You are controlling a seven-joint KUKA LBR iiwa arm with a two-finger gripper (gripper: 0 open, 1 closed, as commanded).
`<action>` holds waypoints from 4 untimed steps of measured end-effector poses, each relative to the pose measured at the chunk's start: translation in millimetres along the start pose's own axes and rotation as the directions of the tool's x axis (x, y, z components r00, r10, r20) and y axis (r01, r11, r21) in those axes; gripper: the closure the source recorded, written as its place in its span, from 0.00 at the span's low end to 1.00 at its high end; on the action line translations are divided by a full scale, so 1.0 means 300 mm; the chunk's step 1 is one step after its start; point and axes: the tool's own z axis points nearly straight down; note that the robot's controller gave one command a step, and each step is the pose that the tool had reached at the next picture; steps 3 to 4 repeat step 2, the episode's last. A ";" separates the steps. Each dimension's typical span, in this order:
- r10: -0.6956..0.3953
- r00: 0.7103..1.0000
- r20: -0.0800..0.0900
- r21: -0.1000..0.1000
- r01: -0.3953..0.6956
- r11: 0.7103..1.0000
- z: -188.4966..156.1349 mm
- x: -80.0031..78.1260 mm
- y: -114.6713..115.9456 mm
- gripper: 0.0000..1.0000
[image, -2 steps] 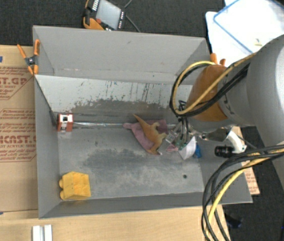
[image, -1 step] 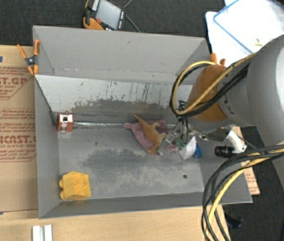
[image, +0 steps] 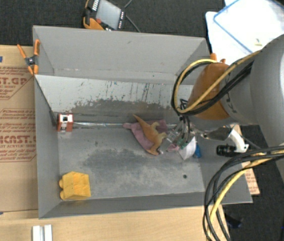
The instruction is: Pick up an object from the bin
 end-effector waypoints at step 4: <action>-0.002 1.000 -0.007 0.005 0.002 1.000 -0.136 0.005 -0.002 1.00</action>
Offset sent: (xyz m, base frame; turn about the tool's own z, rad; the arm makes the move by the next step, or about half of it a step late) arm 0.0008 0.0003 0.1052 -0.0013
